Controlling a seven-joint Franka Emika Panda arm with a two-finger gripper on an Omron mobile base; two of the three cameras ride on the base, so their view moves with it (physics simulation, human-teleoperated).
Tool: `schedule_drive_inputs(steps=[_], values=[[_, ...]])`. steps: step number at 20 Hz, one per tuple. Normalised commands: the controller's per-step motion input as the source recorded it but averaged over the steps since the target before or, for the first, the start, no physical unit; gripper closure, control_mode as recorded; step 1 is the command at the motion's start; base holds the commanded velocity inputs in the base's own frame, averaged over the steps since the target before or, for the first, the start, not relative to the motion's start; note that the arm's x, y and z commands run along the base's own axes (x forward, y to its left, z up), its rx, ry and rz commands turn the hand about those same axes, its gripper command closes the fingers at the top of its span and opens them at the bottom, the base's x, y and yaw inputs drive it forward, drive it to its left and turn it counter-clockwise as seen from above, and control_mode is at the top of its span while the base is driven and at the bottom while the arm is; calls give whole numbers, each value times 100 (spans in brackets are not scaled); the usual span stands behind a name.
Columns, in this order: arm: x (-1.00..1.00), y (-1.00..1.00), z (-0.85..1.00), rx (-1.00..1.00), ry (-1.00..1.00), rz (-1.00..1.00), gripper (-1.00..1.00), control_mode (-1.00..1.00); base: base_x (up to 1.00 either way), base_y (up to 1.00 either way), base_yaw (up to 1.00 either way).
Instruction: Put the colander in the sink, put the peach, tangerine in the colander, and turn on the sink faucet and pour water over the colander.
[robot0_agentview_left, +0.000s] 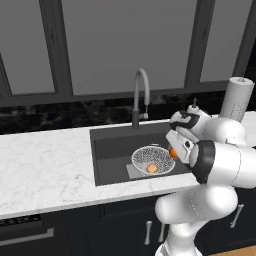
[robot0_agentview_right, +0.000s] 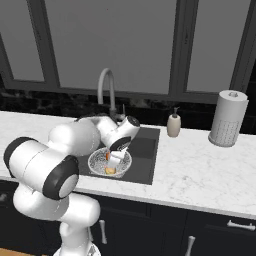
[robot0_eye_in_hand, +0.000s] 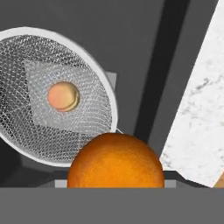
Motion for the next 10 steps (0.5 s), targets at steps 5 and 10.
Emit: schedule_drive_inputs(steps=[5, 10], values=[[20, 30, -32, 4, 0, -5, 100, -100, 0, 0, 0], [19, 13, -46, 5, 0, -5, 100, -100, 0, 0, 0]])
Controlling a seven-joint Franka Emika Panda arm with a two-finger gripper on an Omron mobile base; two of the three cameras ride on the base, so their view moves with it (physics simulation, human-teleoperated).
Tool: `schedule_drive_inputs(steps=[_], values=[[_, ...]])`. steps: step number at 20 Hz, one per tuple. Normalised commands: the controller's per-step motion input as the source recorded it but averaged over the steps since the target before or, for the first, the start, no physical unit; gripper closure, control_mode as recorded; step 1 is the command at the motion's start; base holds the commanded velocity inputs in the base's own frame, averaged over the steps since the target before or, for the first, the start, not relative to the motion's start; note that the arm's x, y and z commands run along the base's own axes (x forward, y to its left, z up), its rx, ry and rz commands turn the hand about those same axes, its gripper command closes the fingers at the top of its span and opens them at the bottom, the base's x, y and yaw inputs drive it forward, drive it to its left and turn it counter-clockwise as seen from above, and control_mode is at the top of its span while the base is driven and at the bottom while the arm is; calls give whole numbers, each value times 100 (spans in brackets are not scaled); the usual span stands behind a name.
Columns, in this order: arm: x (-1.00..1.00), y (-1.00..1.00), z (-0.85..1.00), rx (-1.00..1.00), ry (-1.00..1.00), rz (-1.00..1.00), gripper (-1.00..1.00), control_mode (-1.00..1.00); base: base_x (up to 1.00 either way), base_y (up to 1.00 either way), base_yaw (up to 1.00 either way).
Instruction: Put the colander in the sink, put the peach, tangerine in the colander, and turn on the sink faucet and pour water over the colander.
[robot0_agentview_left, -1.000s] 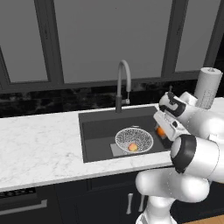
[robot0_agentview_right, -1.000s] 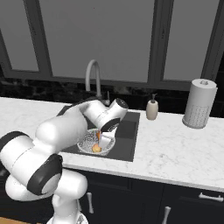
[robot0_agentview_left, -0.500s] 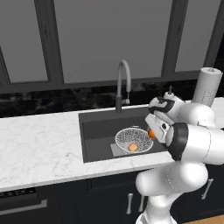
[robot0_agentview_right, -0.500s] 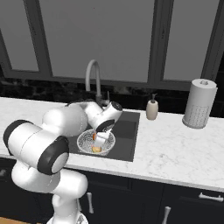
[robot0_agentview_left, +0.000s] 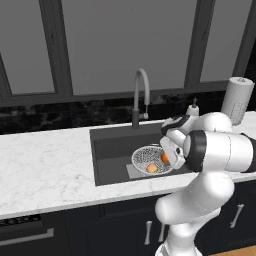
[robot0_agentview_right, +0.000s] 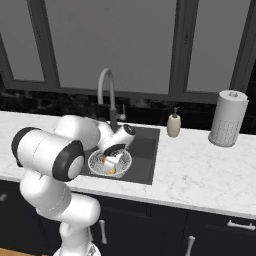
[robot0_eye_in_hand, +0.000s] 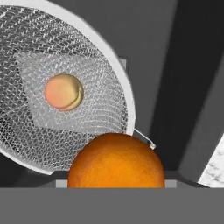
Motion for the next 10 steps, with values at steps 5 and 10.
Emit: schedule_drive_inputs(steps=[5, 10], values=[[26, 1, -48, 7, 0, -4, 100, -100, 0, 0, 0], [27, 0, -38, 7, 0, -4, 100, -100, 0, 0, 0]])
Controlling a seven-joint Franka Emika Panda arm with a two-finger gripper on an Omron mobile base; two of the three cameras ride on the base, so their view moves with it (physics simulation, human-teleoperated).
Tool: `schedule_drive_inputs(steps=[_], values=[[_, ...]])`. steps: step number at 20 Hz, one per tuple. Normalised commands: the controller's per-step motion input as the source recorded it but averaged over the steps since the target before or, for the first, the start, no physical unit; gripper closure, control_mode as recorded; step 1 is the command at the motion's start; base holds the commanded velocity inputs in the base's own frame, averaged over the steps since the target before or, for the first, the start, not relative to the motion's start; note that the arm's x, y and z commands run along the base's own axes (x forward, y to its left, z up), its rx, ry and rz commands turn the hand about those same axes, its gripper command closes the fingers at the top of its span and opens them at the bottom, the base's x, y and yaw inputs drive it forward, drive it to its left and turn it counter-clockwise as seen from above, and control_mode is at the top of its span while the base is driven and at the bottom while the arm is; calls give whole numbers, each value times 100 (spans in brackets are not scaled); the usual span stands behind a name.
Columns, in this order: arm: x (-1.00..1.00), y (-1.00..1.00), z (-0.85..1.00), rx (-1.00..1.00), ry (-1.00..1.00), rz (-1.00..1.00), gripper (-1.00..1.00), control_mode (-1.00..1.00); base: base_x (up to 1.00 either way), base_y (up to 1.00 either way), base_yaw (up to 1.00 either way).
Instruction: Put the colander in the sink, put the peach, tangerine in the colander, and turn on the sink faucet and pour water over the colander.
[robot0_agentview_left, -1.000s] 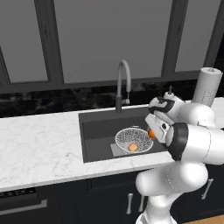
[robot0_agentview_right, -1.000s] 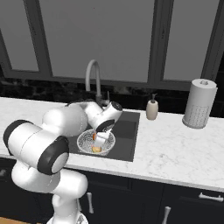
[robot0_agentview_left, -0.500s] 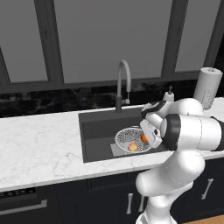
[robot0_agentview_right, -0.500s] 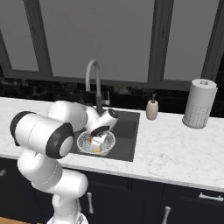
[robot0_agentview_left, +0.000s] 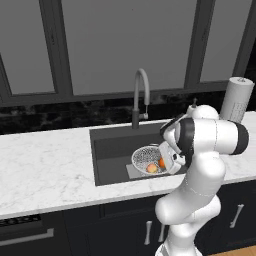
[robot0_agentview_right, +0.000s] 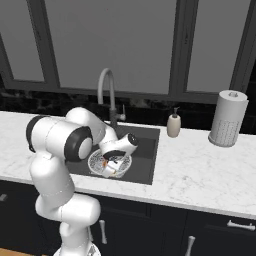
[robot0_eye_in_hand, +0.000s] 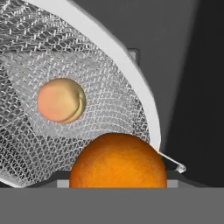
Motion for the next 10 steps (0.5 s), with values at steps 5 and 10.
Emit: schedule_drive_inputs(steps=[5, 10], values=[[33, 11, -31, 3, 0, -5, 100, -100, 0, 0, 0], [35, 20, -24, 2, 0, -4, 100, -100, 0, 0, 0]])
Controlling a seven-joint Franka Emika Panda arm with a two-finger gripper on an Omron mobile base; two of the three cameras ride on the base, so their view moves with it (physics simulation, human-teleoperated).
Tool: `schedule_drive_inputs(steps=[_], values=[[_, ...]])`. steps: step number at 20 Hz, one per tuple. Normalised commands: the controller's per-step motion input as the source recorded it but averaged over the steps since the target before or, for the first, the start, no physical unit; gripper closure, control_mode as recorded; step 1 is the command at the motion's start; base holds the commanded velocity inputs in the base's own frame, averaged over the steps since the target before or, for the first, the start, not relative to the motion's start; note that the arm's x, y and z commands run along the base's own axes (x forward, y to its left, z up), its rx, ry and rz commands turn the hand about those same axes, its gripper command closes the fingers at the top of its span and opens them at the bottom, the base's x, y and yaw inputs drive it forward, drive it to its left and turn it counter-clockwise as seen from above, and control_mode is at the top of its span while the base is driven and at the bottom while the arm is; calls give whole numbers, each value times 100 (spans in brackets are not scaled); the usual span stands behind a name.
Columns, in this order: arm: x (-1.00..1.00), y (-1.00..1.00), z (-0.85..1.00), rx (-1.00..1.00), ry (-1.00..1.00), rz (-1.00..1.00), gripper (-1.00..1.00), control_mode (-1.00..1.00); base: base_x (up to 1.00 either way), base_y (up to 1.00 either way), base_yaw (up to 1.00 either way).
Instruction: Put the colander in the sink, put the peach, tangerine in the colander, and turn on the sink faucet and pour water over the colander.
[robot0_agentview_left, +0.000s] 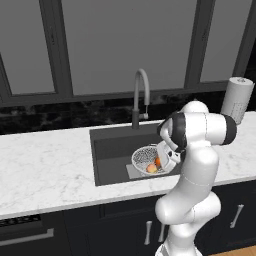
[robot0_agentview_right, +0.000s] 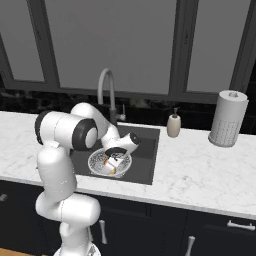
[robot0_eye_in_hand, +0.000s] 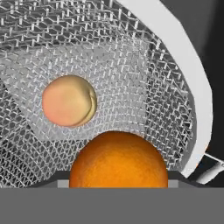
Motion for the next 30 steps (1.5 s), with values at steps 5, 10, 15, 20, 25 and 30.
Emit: schedule_drive_inputs(steps=[5, 10, 15, 20, 25, 30], values=[[36, 21, -31, 2, 0, -2, 100, -100, 0, 0, 0], [37, 9, -40, 2, 0, -1, 100, -100, 0, 0, 0], [32, 2, -45, 2, 0, 0, 100, -100, 0, 0, 0], [23, 3, -43, 1, 0, 0, 100, -100, 0, 0, 0], [2, 1, -37, 1, 0, 0, -100, -100, 0, 0, 0], [-14, 0, -9, 5, -2, -1, -100, -100, 0, 0, 0]])
